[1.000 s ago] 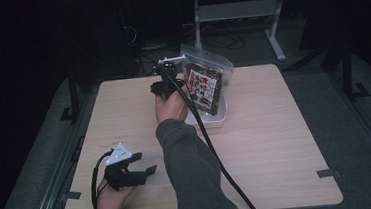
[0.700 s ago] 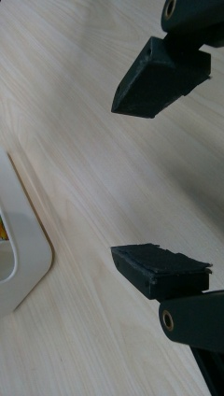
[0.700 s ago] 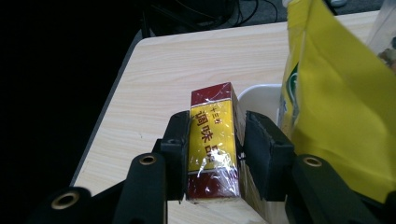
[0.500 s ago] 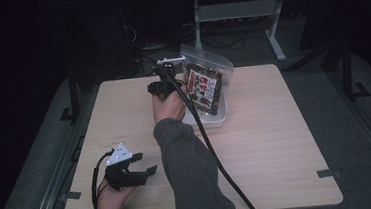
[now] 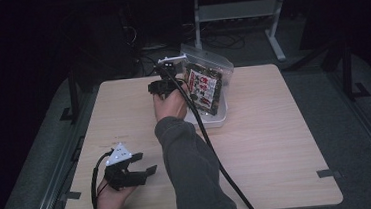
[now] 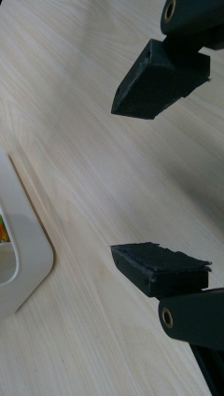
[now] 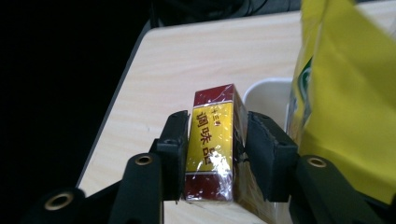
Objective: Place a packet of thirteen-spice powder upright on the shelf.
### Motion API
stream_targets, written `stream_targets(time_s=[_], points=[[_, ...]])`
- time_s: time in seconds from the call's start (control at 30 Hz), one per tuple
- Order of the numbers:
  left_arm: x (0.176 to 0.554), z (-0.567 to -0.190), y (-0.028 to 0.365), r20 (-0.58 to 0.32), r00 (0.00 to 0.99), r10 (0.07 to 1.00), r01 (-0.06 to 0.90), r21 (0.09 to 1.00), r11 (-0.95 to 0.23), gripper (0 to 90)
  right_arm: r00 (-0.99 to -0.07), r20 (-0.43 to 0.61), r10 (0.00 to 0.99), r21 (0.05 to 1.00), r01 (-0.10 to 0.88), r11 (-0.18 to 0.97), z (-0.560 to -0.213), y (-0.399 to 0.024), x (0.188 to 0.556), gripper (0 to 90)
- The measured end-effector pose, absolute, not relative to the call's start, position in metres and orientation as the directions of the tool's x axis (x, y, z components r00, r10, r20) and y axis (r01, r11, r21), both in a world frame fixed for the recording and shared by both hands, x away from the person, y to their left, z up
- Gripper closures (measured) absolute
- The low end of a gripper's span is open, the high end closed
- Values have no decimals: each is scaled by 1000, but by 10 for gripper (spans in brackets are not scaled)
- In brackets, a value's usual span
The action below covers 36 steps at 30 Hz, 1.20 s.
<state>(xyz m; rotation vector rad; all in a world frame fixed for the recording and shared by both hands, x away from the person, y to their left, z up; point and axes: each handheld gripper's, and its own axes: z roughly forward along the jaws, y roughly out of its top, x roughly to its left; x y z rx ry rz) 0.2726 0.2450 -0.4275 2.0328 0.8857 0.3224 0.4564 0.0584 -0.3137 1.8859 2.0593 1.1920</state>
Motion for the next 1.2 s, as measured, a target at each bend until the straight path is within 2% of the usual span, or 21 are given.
stream_targets(time_s=[0.1,0.37,0.7,1.2], points=[[272,-427,244,-96,715,692,466,803,-370,272,-228,410,883,568,822,-51,-315,58,457,618],[272,-428,244,-96,715,693,468,802,-371,275,-256,430,866,568,822,-39,-312,59,452,612],[272,-429,245,-91,716,692,471,795,-382,273,-298,477,827,569,822,-32,-309,46,436,584],[272,-431,245,-93,720,688,470,794,-385,270,-404,581,706,565,825,7,-320,24,405,518]])
